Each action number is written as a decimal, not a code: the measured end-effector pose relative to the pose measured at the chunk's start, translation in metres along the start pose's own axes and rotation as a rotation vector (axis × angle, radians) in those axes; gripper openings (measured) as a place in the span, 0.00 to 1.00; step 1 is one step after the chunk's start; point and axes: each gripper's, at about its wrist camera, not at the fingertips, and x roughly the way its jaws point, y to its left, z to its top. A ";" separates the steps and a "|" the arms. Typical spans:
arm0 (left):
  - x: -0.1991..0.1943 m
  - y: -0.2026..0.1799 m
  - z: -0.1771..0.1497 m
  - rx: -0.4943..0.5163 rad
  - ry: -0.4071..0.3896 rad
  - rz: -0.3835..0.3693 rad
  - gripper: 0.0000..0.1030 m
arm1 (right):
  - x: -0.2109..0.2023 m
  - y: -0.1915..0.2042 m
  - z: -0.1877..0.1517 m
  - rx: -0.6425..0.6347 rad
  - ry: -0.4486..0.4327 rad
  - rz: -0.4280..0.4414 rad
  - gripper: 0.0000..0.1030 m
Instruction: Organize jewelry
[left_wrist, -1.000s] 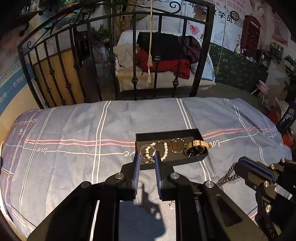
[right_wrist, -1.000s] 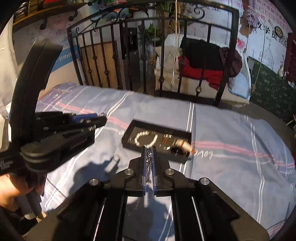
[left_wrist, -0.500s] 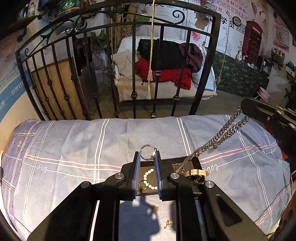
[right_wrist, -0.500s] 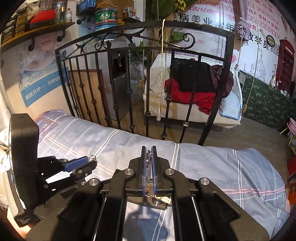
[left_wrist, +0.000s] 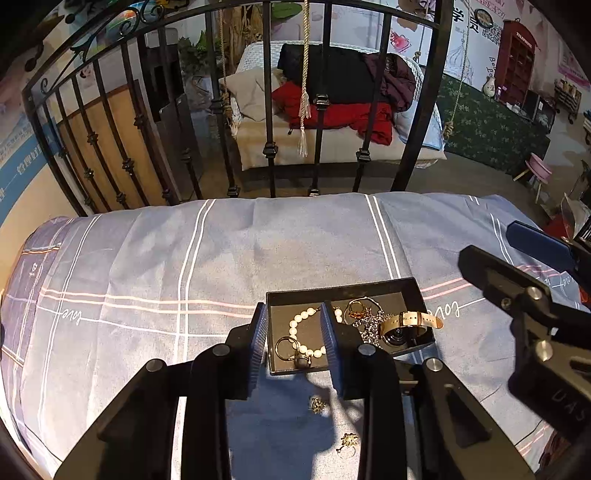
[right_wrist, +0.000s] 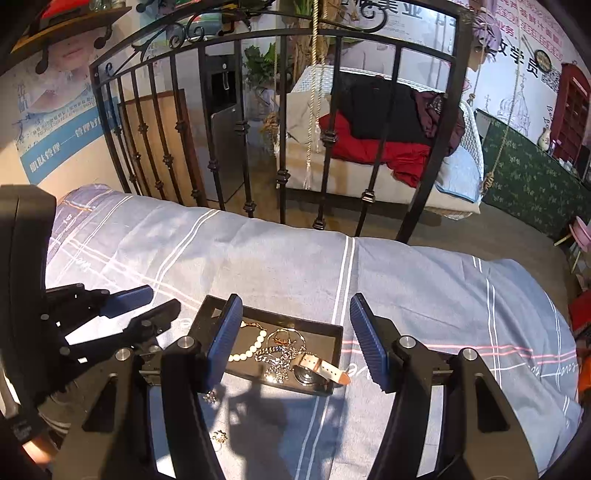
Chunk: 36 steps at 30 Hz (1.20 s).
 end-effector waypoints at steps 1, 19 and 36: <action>-0.003 0.001 -0.001 -0.003 -0.006 0.002 0.30 | -0.001 -0.002 -0.002 0.006 -0.004 0.000 0.59; -0.063 0.005 -0.043 -0.020 -0.068 -0.021 0.43 | -0.026 0.032 -0.117 0.025 0.046 0.043 0.60; 0.017 0.050 -0.123 -0.121 0.156 0.033 0.64 | 0.012 0.062 -0.188 0.037 0.189 0.099 0.64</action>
